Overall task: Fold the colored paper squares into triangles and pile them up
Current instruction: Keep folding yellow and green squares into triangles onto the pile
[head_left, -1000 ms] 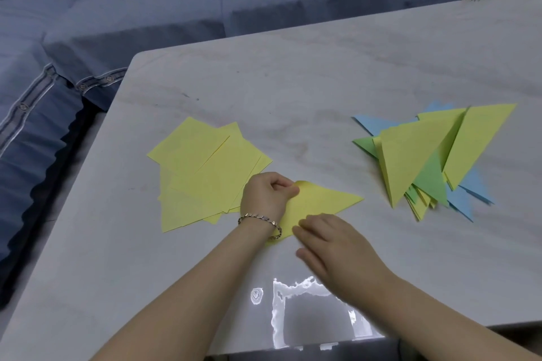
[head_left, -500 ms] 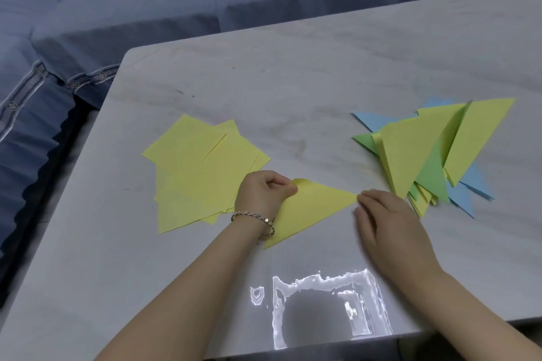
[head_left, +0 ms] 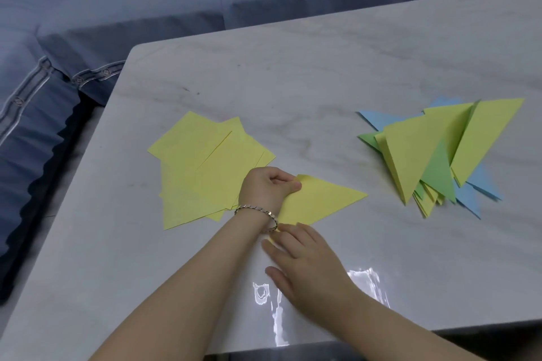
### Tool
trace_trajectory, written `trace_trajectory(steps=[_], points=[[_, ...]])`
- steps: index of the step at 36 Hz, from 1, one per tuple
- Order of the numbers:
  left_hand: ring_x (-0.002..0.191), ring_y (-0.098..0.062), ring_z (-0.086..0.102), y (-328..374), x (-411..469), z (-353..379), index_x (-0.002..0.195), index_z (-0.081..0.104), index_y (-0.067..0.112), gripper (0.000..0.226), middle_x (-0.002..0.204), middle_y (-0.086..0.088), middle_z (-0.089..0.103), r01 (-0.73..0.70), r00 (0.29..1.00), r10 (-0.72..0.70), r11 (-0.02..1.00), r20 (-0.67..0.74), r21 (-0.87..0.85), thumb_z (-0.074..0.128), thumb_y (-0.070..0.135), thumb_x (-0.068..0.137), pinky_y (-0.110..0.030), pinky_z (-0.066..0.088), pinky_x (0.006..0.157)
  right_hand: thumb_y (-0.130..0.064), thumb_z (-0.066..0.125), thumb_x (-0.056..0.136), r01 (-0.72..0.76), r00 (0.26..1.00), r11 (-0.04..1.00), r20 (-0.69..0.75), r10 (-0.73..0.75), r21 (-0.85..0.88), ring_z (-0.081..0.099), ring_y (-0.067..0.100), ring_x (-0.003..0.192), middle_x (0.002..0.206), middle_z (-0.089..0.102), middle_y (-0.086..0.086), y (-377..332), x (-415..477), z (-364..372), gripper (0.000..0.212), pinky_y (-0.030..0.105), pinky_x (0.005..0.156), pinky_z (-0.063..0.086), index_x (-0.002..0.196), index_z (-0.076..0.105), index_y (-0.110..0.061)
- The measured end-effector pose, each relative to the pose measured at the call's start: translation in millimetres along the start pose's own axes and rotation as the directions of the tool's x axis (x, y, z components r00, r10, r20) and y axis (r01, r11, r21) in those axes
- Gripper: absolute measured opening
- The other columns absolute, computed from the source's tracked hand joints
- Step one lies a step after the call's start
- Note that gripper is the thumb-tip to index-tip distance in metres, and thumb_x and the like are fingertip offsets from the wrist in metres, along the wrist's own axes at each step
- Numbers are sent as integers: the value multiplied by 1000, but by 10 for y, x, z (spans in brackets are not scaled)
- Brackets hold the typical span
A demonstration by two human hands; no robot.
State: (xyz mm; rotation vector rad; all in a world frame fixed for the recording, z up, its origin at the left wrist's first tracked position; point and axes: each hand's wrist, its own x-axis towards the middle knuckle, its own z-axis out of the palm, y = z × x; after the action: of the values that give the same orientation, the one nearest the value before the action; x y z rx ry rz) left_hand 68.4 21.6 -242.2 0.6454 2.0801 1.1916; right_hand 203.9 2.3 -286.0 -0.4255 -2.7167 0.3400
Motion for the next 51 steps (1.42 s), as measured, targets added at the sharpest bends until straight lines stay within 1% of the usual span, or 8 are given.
trace_trajectory(steps=[8, 13, 19, 25, 29, 35, 40, 51], points=[[55, -10, 55, 29, -35, -18, 58, 64, 23, 24, 57, 5, 61, 23, 1000, -23, 1000, 2, -9, 77, 7, 70, -30, 50, 72, -45, 34, 96, -39, 999, 965, -8, 42, 258, 47, 15, 106, 110, 59, -2, 160, -157, -159, 41, 26, 92, 34, 102, 69, -25], [52, -13, 58, 139, -48, -29, 63, 64, 14, 18, 65, -3, 63, 114, 988, -133, 971, -78, -210, 74, 2, 72, -26, 54, 67, -27, 50, 93, -475, 843, 671, 74, 533, 570, 49, 6, 99, 101, 53, -13, 279, -178, -564, 31, 8, 85, 34, 121, 56, -38], [44, -3, 58, 493, -359, 100, 73, 60, 16, 16, 63, 3, 62, 51, 999, -52, 931, 6, -362, 74, 11, 75, -15, 53, 56, -19, 61, 87, -415, 802, 456, 80, 592, 787, 36, 6, 56, 67, 41, -4, 382, 4, -867, 43, 12, 55, 33, 111, 49, -52], [99, -8, 59, 343, -358, -121, 103, 64, 16, 26, 107, 3, 66, -328, 937, 347, 914, -42, 238, 71, 19, 79, -21, 42, 91, -8, 64, 85, -519, 639, 632, -230, 734, 575, 43, -3, 58, 81, 57, 1, 840, 145, -1103, 31, 10, 59, 33, 114, 63, -16], [143, -14, 12, -1, -180, -496, 143, 26, 18, 72, 155, -1, 13, -207, 960, 279, 652, 22, 730, 57, 46, 84, -30, 18, 111, -14, 57, 89, -711, 622, 641, -165, 765, 289, 46, 28, 111, 129, 40, 17, 1187, 126, -1092, 40, 24, 89, 30, 128, 52, -6], [144, -14, 3, -300, -146, -685, 145, 18, 21, 66, 156, 1, 3, -38, 997, 78, 553, -7, 832, 38, 52, 91, -37, 13, 114, -15, 61, 82, -734, 660, 628, -52, 750, -259, 26, 45, 125, 146, 15, 34, 1223, 47, -857, 19, 45, 88, 34, 92, 62, 2], [137, -16, 27, -290, -112, -781, 141, 29, 16, 49, 151, -1, 27, -82, 984, 177, 551, -20, 831, 36, 35, 97, -31, 28, 103, 2, 75, 61, -537, 843, 830, -117, 524, -149, 49, 52, 105, 118, 52, 35, 1044, 37, -736, 9, 52, 79, 46, 63, 67, -1], [92, -29, 65, -142, -205, -992, 104, 69, 13, 29, 101, -7, 70, -183, 827, 533, 560, -181, 808, 46, 13, 86, -31, 45, 69, -15, 60, 73, -333, 928, 933, -129, 350, 137, 55, 34, 107, 116, 60, 16, 684, 153, -726, 30, 32, 95, 33, 101, 69, -9]])
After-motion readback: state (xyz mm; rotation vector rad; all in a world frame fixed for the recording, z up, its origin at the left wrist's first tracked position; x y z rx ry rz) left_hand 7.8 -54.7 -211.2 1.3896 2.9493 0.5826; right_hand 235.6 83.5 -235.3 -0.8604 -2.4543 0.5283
